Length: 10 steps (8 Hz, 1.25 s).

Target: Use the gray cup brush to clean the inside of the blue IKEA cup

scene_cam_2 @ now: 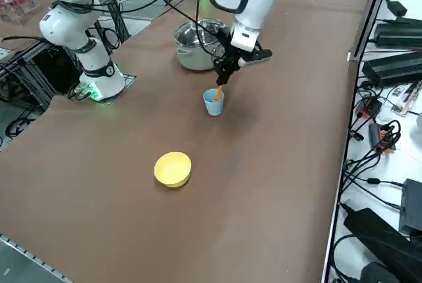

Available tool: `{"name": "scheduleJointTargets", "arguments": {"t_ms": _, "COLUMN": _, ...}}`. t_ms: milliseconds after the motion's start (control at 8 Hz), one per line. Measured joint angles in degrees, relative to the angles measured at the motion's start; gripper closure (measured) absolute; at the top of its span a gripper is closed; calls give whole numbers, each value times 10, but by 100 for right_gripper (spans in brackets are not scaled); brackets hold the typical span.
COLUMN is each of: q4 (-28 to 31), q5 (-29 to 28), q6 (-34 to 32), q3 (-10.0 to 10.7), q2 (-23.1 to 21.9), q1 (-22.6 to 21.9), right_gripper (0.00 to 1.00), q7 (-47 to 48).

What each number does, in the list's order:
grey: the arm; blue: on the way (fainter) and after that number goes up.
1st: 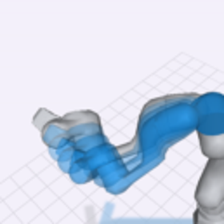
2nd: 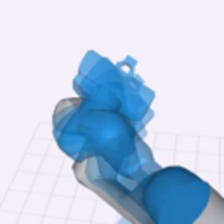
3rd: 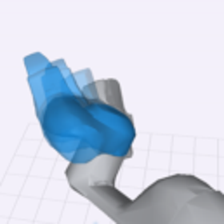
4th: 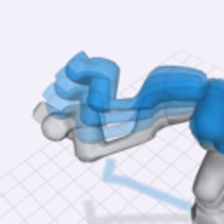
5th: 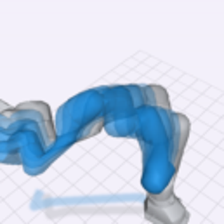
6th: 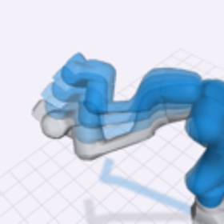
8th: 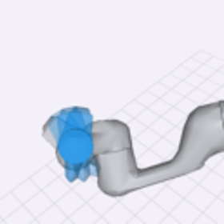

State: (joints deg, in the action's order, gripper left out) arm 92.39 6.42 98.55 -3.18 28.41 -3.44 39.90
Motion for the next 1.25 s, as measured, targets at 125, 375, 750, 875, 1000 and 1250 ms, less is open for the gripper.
{"name": "scheduleJointTargets", "arguments": {"t_ms": 125, "q4": -2, "q5": -5, "q6": 2, "q3": -1, "q2": 2, "q1": -5, "right_gripper": 97, "q7": 5}}
{"name": "scheduleJointTargets", "arguments": {"t_ms": 375, "q4": -2, "q5": -7, "q6": -7, "q3": -2, "q2": 4, "q1": -15, "right_gripper": 97, "q7": 8}}
{"name": "scheduleJointTargets", "arguments": {"t_ms": 750, "q4": -3, "q5": -4, "q6": -46, "q3": 2, "q2": 5, "q1": -15, "right_gripper": 97, "q7": 8}}
{"name": "scheduleJointTargets", "arguments": {"t_ms": 875, "q4": -4, "q5": 1, "q6": -53, "q3": 4, "q2": 5, "q1": -14, "right_gripper": 97, "q7": 8}}
{"name": "scheduleJointTargets", "arguments": {"t_ms": 1000, "q4": -4, "q5": 14, "q6": -58, "q3": 4, "q2": 5, "q1": -13, "right_gripper": 97, "q7": 8}}
{"name": "scheduleJointTargets", "arguments": {"t_ms": 1250, "q4": -4, "q5": 41, "q6": -62, "q3": 5, "q2": 5, "q1": -12, "right_gripper": 97, "q7": 8}}
